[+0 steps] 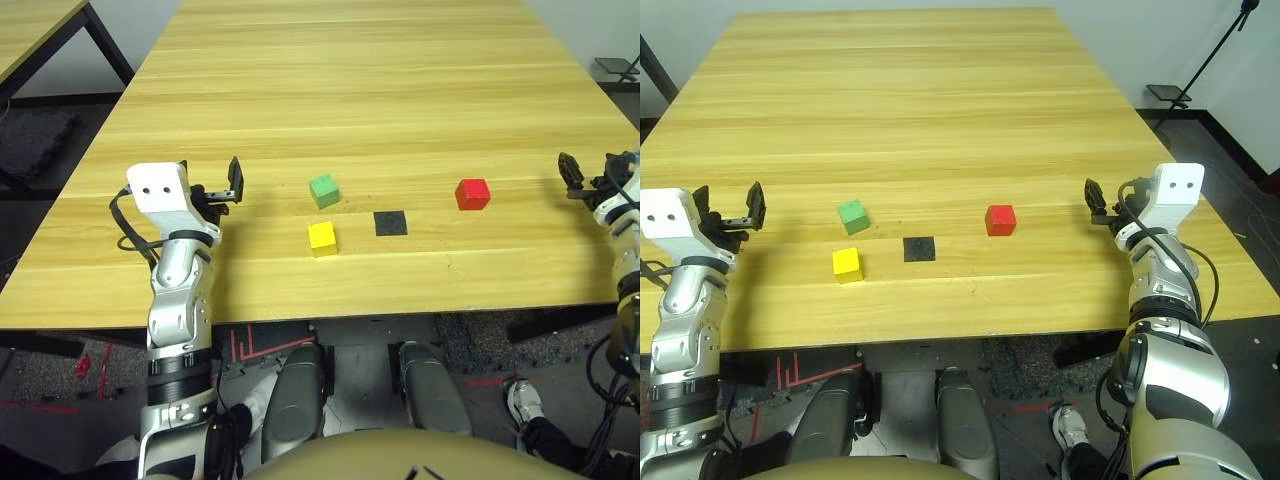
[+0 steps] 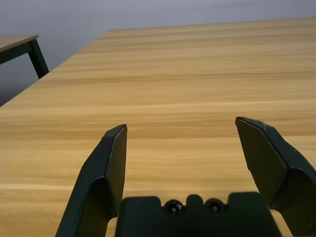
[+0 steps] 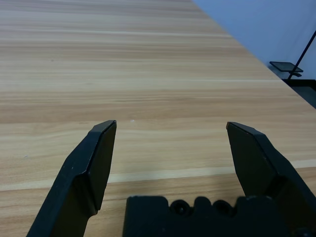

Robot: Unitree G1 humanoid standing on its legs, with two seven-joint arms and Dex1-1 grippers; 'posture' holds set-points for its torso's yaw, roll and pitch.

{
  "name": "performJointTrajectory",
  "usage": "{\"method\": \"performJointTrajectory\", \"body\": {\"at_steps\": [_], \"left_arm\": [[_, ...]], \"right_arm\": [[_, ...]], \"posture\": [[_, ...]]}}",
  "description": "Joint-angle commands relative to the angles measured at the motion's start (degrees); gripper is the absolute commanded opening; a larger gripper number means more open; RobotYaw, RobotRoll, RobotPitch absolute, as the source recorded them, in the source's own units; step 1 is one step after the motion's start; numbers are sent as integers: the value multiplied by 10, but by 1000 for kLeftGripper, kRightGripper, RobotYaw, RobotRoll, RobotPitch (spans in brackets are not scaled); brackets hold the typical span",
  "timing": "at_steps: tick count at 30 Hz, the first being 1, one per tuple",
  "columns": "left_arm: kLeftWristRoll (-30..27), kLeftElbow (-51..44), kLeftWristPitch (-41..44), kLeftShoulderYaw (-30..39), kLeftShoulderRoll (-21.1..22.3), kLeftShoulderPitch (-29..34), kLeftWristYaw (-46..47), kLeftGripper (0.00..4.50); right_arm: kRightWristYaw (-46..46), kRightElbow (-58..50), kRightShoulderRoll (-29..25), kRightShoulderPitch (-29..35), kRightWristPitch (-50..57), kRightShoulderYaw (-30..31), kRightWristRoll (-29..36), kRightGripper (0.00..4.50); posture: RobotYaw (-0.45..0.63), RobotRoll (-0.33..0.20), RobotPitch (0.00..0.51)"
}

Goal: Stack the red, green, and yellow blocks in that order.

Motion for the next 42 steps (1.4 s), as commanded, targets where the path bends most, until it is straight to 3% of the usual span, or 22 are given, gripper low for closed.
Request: {"method": "performJointTrajectory", "body": {"at_steps": [1, 5, 7, 13, 18, 26, 42], "left_arm": [[0, 4, 4, -2, -3, 10, 8, 4477], [-26, -24, 35, -5, 5, 2, -10, 4477], [-59, -58, 78, -8, 30, -9, -44, 4477], [-200, -143, 257, -72, 179, -43, -245, 4477], [-234, -148, 294, -120, 244, -83, -340, 4477], [-209, -152, 320, -183, 256, -113, -355, 4477], [-234, -244, 403, -160, 297, -60, -331, 4477]], "right_arm": [[3, 9, -13, -6, -3, -3, 3, 4500], [42, -7, -21, -30, 24, 14, -4, 4500], [103, -19, -30, -57, 63, 41, -15, 4500], [405, -79, -73, -107, 160, 186, -78, 4500], [517, -59, -75, -163, 126, 276, -147, 4500], [520, 27, -32, -256, 41, 357, -242, 4500], [468, 67, 17, -274, -12, 409, -333, 4500]], "posture": [[169, -133, 102], [159, -136, 118], [165, -144, 120], [211, -163, 91], [247, -175, 74], [338, -171, 54], [469, -174, 58]]}}
